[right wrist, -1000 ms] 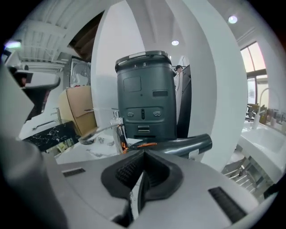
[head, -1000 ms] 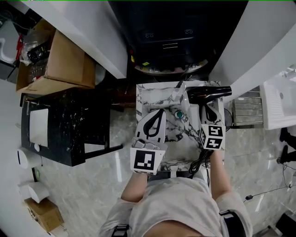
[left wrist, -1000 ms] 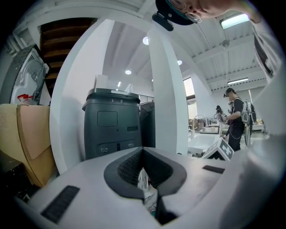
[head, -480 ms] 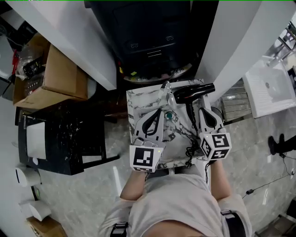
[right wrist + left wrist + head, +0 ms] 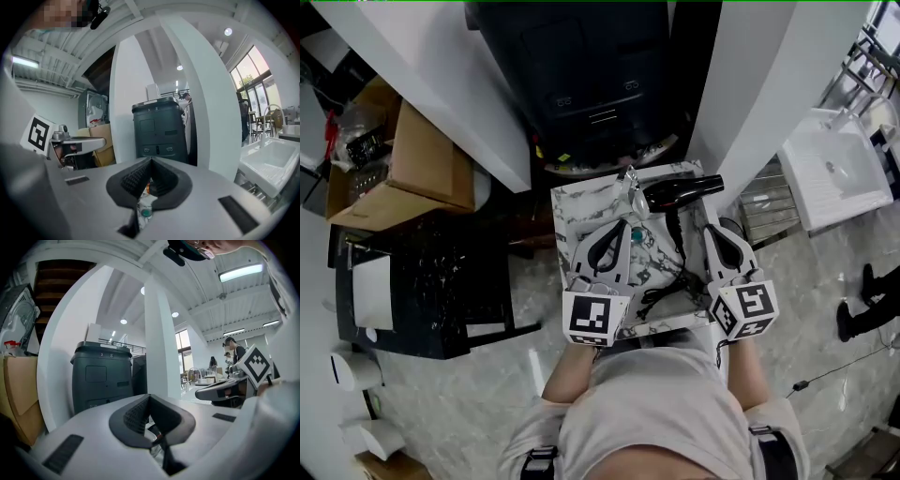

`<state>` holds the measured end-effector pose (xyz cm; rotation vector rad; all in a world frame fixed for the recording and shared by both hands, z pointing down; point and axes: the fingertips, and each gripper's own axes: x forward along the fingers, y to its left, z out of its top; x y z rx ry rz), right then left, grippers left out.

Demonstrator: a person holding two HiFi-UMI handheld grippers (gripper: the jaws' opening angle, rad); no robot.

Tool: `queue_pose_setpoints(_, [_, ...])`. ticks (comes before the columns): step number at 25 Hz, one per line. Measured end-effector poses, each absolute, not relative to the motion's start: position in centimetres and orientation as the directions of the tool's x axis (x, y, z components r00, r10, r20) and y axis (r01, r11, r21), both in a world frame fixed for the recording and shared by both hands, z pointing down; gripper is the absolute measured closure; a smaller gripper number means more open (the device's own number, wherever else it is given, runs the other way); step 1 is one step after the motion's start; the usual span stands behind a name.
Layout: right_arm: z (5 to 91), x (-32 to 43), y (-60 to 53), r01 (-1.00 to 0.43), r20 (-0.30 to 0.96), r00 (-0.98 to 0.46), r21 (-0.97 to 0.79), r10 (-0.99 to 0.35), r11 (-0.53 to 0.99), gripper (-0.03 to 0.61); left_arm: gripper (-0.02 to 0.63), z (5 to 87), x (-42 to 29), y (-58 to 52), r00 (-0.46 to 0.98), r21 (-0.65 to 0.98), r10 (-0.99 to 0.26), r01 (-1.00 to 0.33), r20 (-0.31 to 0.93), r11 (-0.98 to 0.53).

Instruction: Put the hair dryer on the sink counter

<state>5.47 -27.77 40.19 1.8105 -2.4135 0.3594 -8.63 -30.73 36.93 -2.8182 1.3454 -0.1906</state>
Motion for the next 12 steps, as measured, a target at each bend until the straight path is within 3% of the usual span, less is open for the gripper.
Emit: queue_pose_setpoints(12, [37.7, 4.0, -26.2, -0.950, 0.151, -0.304, -0.117, -0.941, 0.289, 0.569, 0.600, 36.5, -8.6, -29.6, 0.649, -0.068, -0.755, -0.753, 0.093, -0.655])
